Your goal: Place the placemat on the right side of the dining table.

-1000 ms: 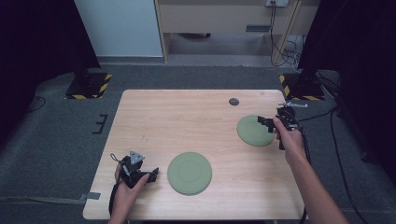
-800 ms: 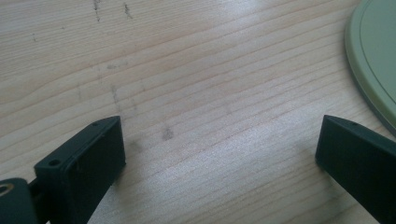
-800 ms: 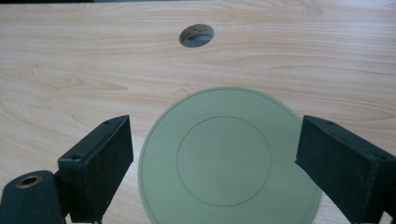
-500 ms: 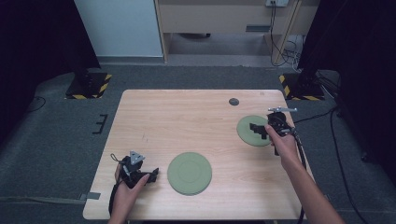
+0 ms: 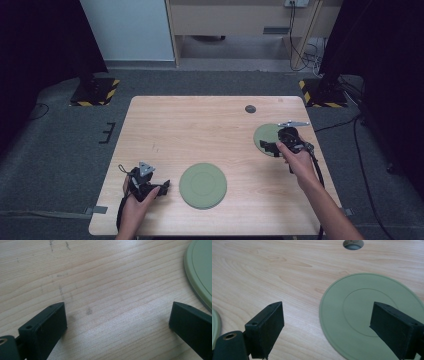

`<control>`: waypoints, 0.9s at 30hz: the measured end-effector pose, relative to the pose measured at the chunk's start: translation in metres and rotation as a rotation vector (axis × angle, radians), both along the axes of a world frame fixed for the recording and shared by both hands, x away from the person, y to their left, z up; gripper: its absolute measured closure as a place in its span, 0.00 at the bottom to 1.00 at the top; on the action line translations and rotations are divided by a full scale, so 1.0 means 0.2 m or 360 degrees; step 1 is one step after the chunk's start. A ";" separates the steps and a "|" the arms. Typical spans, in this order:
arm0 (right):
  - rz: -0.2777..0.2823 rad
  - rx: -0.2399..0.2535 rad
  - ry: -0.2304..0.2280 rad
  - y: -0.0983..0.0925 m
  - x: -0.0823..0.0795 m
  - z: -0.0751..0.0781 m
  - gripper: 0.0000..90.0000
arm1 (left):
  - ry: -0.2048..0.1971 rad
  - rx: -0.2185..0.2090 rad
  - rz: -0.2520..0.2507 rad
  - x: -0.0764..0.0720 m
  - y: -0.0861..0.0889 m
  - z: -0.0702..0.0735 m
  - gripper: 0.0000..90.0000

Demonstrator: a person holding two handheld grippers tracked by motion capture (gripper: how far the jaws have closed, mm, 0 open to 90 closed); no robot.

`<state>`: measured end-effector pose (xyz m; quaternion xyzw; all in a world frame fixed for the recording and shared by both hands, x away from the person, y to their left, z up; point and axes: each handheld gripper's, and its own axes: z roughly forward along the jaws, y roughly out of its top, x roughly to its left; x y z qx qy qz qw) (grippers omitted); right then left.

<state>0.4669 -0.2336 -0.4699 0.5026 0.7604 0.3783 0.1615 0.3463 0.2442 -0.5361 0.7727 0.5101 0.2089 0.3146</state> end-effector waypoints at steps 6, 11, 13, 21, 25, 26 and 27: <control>0.0039 -0.0008 0.0004 0.04 -0.06 -0.02 0.13 | 0.0001 0.0000 -0.0002 0.00 0.00 0.00 0.01; 0.0056 -0.0027 0.0000 0.05 -0.09 -0.04 0.13 | 0.0002 -0.0001 -0.0004 0.00 0.00 0.00 0.01; 0.0065 -0.0019 0.0002 0.06 -0.10 -0.04 0.13 | 0.0002 -0.0002 -0.0004 0.00 0.00 0.00 0.01; 0.0090 -0.0031 0.0018 0.09 -0.16 -0.06 0.13 | 0.0002 -0.0002 -0.0004 0.00 0.00 0.00 0.01; 0.0118 -0.0046 0.0016 0.11 -0.19 -0.09 0.13 | 0.0001 -0.0002 -0.0004 0.00 0.00 0.00 0.01; 0.0118 -0.0046 0.0016 0.11 -0.19 -0.09 0.13 | 0.0001 -0.0002 -0.0004 0.00 0.00 0.00 0.01; 0.0123 -0.0065 0.0021 0.11 -0.20 -0.10 0.13 | 0.0002 -0.0002 -0.0004 0.00 0.00 0.00 0.01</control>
